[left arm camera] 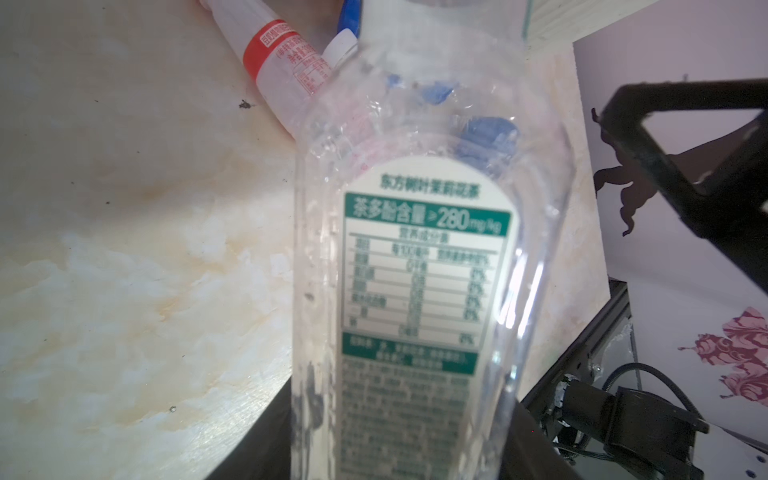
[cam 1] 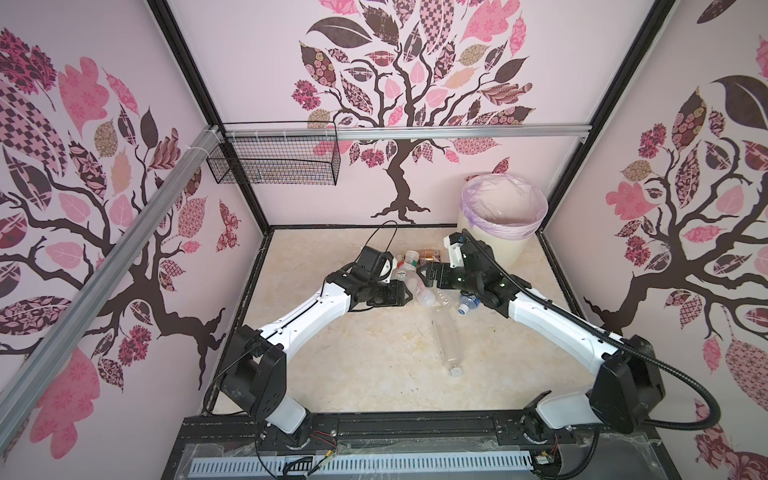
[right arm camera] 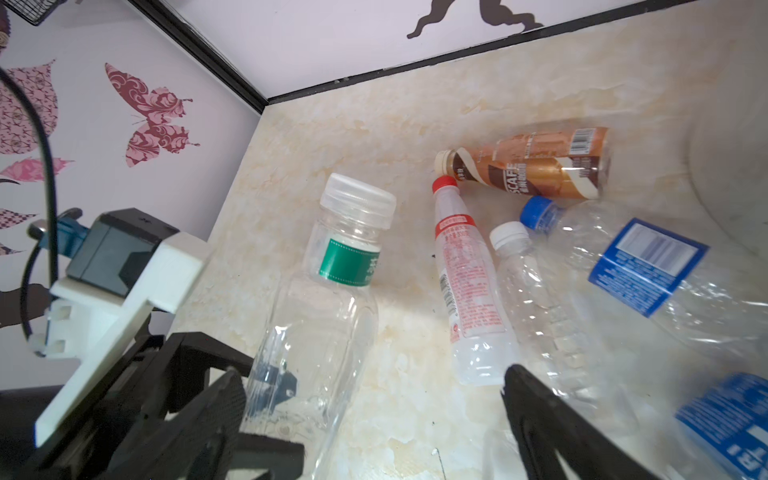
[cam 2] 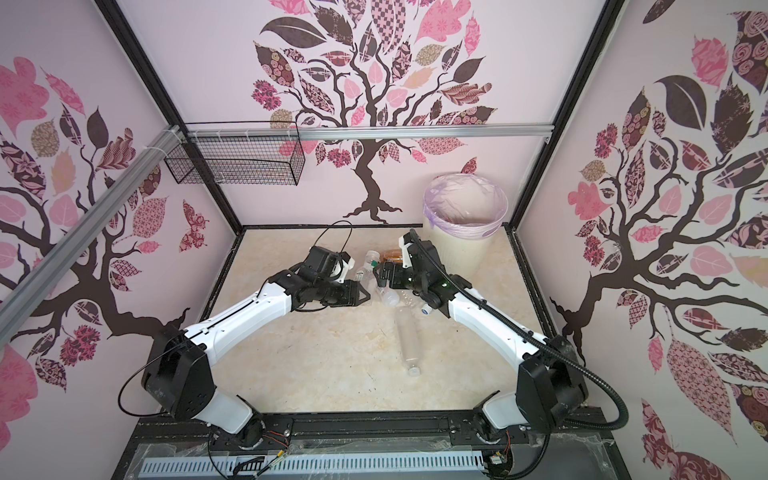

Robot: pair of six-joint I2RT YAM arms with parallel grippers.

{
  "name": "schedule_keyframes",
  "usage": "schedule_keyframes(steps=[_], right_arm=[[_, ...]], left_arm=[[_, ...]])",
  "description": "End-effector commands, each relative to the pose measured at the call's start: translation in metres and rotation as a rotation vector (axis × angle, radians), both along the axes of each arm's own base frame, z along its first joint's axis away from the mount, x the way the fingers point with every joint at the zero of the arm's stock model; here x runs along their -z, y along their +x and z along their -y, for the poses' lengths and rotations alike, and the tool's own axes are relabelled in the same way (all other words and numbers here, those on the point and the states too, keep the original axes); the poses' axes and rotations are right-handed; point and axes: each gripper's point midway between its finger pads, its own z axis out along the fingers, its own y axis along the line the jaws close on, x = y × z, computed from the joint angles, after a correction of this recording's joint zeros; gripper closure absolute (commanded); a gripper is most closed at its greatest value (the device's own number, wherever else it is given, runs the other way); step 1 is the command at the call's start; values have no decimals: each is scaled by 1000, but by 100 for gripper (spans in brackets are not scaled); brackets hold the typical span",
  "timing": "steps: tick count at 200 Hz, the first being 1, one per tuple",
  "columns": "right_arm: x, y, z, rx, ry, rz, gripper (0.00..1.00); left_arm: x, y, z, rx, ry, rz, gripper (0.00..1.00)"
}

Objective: Throw the plastic bottles in the bin
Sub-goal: 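Close the right gripper on the green-label bottle's cap held by the left gripper, then carry the green-label bottle toward the bin with the right gripper while the left releases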

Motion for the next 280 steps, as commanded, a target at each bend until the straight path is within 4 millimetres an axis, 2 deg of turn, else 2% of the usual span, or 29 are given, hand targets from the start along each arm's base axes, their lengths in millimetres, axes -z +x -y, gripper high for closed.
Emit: schedule_keyframes(steps=[1,68,97,126,145,172,191,212,230,253,280], right_arm=[[-24,11,-19,-36,100,13,2],[-28,37,-45,-59,166,-17,20],[-26,46,-52,-64,175,-28,24],[-26,50,-57,-78,182,-30,33],[-26,52,-60,-86,185,-33,43],[-32,54,-61,-87,191,-14,60],[-44,60,-55,-70,168,19,65],[-67,75,-34,-35,191,43,67],[-97,92,-1,27,203,87,69],[-148,110,52,124,199,176,69],[-209,126,129,260,249,269,69]], left_arm=[[-9,-6,2,15,-53,23,48],[-24,-14,-1,19,-82,59,48],[-30,-16,-2,18,-96,76,47],[-34,-17,-3,18,-98,84,45],[-34,-17,-4,15,-98,84,44],[-40,-16,-5,7,-101,99,35],[-53,-12,-6,-5,-100,125,23],[-75,-8,-7,-2,-95,168,10],[-101,-3,-7,0,-93,223,2],[-136,4,-6,5,-100,293,2],[-166,12,1,20,-130,339,2]])
